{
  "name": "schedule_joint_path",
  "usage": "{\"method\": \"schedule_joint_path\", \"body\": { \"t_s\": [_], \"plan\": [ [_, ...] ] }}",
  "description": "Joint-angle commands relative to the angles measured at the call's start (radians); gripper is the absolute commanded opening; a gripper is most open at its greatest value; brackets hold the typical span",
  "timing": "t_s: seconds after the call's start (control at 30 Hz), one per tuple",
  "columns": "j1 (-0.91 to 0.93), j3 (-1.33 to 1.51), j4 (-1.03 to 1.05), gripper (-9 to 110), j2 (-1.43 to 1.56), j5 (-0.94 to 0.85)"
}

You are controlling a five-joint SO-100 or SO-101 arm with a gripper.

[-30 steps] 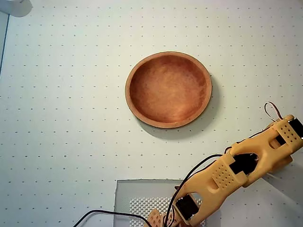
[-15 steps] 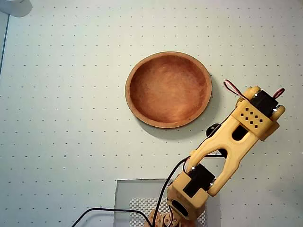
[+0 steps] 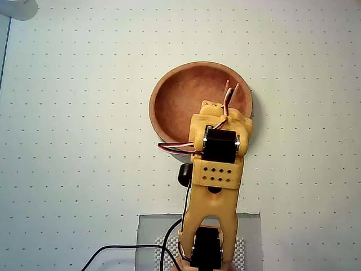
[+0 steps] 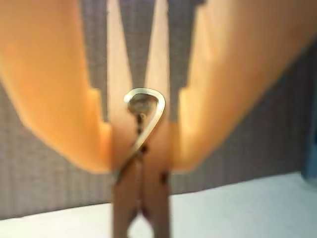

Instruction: Grasp a clothespin and put it in the bowl.

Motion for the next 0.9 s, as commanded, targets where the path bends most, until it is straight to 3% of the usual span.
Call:
{"method": "schedule_joint_path", "body": {
  "t_s": [0.0, 0.53, 0.87],
  "plan": [
    [-0.129, -0.008, 0.014, -3, 0.018, 0.005],
    [-0.431, -0.092, 0.011, -3, -0.379, 0.101],
    [-0.374, -0.288, 0.011, -3, -0.6, 0.097]
  ]
}}
